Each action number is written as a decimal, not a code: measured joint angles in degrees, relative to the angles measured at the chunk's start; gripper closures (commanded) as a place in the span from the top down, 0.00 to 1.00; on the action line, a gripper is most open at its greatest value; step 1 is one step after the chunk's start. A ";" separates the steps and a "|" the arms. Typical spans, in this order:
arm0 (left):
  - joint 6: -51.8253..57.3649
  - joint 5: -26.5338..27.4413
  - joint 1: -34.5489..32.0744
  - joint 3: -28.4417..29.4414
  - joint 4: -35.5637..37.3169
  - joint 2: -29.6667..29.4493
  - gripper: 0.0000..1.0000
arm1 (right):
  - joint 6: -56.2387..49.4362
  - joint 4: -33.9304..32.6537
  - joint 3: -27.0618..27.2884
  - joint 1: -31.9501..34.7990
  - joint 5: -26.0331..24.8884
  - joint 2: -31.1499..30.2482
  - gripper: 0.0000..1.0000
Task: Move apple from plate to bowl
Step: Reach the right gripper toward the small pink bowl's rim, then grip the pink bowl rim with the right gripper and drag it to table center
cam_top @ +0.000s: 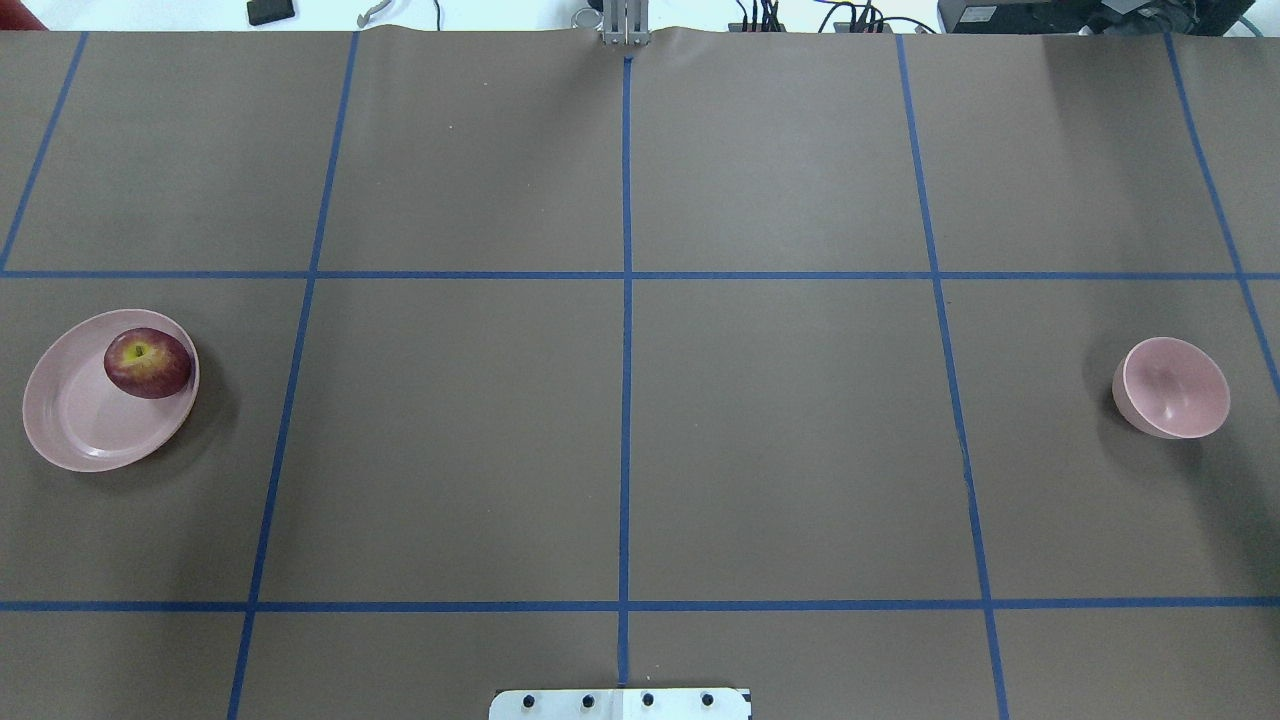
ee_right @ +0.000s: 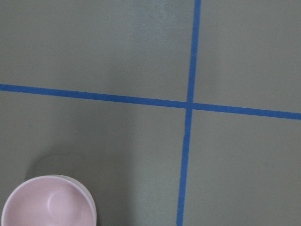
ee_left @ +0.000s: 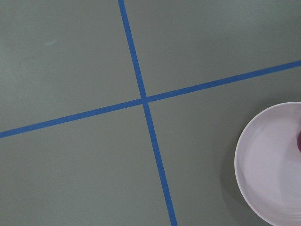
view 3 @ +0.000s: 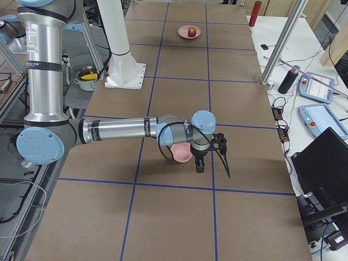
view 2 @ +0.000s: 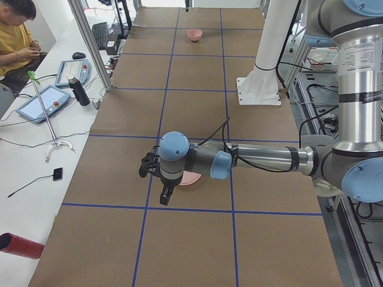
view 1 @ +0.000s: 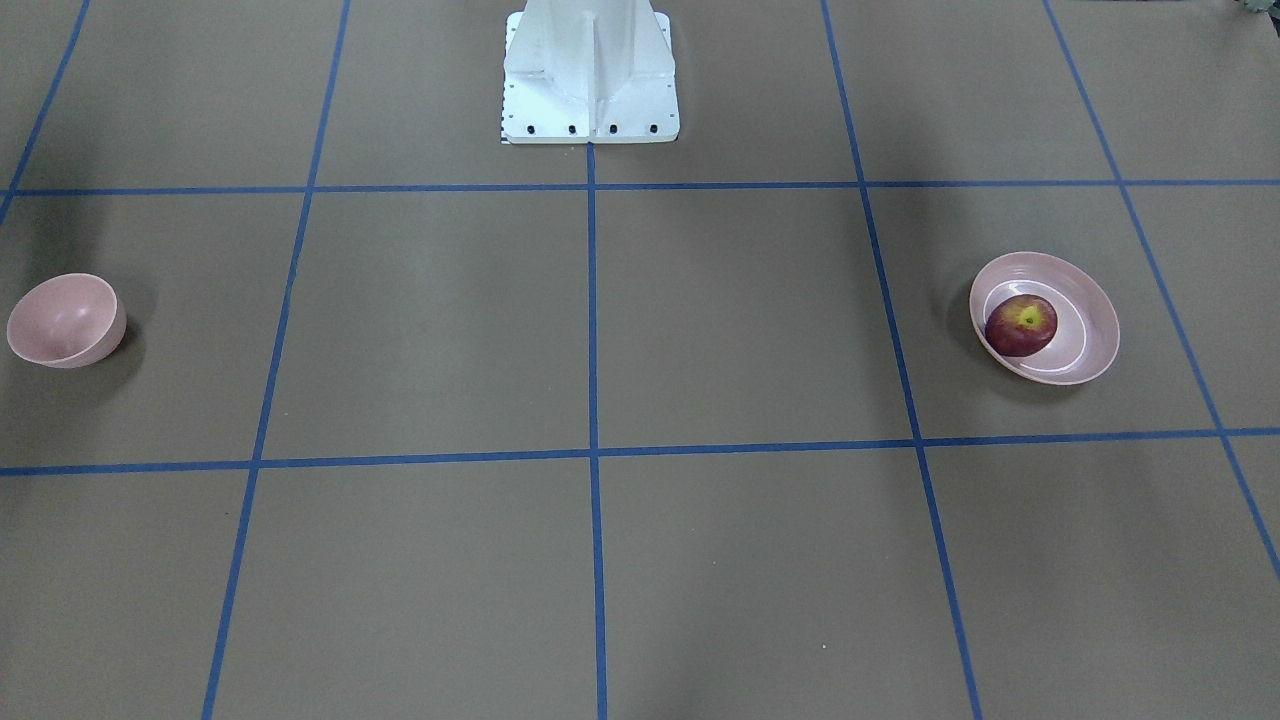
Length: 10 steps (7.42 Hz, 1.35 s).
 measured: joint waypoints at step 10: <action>0.00 -0.30 0.05 -0.11 -0.09 -0.05 0.98 | 22.92 36.08 -10.16 -13.74 2.67 -5.63 0.00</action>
